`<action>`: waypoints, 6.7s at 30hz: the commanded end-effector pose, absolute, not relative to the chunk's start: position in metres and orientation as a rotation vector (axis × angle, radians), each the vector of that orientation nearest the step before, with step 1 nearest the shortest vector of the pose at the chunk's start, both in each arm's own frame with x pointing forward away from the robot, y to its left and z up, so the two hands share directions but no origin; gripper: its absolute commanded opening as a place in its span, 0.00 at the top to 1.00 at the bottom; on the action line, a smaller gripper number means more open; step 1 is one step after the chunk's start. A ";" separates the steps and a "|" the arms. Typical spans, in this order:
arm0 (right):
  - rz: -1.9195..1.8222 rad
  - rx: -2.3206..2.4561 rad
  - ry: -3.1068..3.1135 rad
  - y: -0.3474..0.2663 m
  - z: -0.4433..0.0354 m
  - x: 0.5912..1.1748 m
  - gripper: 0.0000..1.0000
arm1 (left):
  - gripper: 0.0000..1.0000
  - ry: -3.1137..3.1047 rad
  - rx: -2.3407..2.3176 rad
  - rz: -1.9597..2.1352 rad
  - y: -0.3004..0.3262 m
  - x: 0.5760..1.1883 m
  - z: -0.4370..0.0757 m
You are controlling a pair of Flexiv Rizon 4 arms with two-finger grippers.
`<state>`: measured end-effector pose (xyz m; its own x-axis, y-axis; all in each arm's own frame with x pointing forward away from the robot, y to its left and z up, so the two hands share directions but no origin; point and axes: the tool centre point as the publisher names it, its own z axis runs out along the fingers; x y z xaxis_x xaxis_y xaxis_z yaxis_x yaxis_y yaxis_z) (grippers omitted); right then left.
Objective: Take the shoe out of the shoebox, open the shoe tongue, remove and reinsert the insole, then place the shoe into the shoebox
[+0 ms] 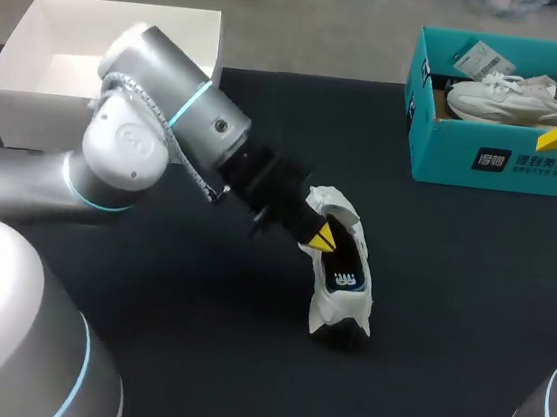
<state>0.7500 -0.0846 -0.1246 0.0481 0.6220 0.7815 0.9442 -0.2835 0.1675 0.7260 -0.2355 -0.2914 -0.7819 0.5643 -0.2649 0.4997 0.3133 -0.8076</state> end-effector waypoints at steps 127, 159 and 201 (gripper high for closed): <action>-1.110 -1.944 -1.572 -0.084 -0.125 0.750 0.00 | 1.00 -2.531 -2.048 -0.105 -0.285 0.751 -0.372; -1.110 -1.944 -1.572 -0.084 -0.125 0.750 0.00 | 1.00 -2.568 -2.113 -0.113 -0.295 0.737 -0.359; -1.110 -1.944 -1.572 -0.084 -0.125 0.750 0.00 | 1.00 -2.552 -2.169 -0.466 -0.268 0.786 -0.340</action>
<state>0.7500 -0.0846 -0.1246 0.0481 0.6221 0.7815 0.9442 -0.2835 0.1675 0.7818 -0.2677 -0.3379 -0.1607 0.9870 -0.0024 0.9182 0.1504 0.3665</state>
